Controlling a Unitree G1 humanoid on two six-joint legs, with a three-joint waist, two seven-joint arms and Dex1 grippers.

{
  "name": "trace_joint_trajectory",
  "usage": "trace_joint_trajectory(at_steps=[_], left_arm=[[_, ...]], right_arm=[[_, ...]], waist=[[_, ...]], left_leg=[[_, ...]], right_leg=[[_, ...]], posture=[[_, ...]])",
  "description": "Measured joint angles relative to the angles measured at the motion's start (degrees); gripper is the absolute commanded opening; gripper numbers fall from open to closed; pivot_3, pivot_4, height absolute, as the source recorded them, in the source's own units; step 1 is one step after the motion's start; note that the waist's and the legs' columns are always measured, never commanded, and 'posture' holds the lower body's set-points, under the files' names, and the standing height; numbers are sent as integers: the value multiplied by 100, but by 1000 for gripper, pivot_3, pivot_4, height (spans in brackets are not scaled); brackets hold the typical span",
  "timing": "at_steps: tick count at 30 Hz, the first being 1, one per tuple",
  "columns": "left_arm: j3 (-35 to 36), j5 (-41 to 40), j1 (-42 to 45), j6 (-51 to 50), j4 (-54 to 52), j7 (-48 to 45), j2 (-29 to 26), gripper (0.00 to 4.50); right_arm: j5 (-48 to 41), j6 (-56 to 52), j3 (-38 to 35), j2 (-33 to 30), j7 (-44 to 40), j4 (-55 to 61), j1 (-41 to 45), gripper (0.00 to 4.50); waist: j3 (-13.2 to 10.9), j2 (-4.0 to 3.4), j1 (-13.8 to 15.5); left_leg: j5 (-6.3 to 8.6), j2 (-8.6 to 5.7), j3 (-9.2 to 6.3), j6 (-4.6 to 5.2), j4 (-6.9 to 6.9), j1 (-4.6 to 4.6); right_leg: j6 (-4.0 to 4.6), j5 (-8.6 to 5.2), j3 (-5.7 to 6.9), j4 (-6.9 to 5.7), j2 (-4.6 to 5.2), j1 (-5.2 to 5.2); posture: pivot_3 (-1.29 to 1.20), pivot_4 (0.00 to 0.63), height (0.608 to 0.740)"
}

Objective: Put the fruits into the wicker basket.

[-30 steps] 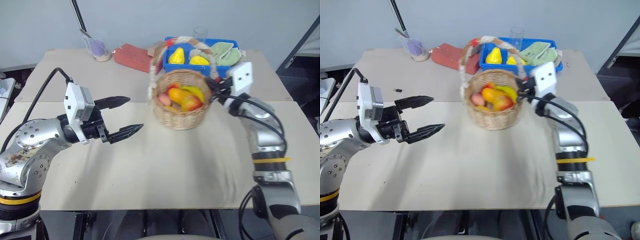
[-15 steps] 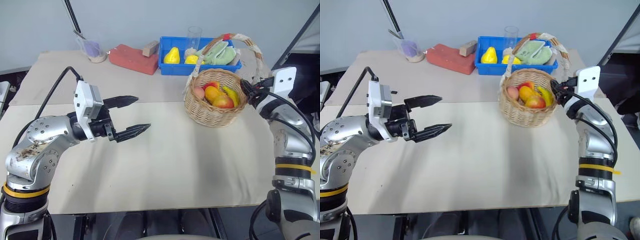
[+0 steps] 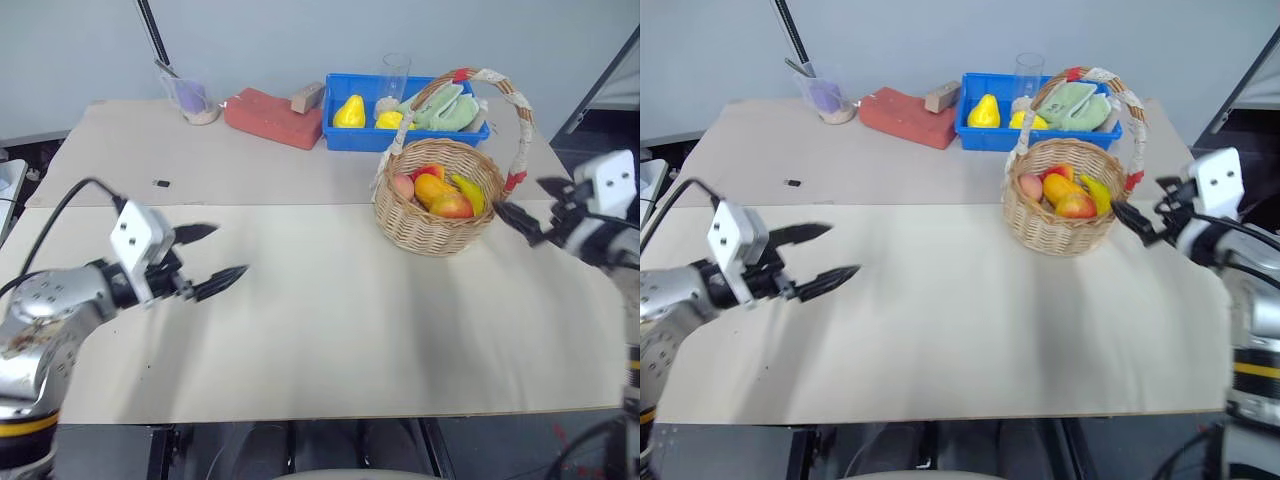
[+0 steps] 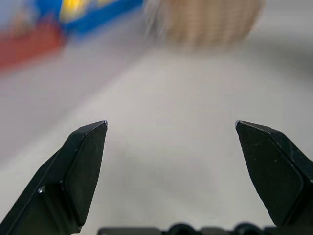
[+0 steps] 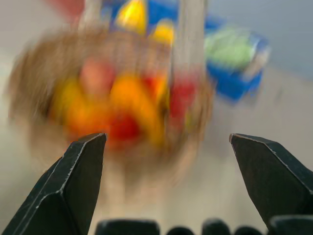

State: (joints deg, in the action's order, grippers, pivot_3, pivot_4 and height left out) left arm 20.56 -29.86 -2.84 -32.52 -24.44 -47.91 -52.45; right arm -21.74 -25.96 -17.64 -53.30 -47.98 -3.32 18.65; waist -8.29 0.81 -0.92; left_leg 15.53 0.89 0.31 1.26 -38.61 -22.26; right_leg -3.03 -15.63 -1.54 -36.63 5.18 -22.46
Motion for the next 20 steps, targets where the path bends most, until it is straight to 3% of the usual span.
trace_joint_trajectory(at_steps=[3,8,20], left_arm=[[624,161,-682,21,65,-328,-266,4500],[1455,282,-1118,138,300,-641,-364,4500],[1525,277,-1049,40,267,-649,-364,4500]], right_arm=[[-172,-17,83,-412,-794,191,-227,4455],[-191,58,422,-756,-1716,310,-246,4455],[-79,198,667,-796,-2115,45,54,4455]], waist=[[-2,-1,-25],[-4,-2,40],[-4,-2,63]], left_leg=[[1,5,6,1,3,10],[1,4,6,-1,10,26],[1,3,6,-3,24,11]], right_leg=[[3,-2,-10,1,0,4],[5,-4,-6,8,8,18],[3,-3,-5,28,16,10]], posture=[[0,150,740],[0,150,740],[0,150,740]])
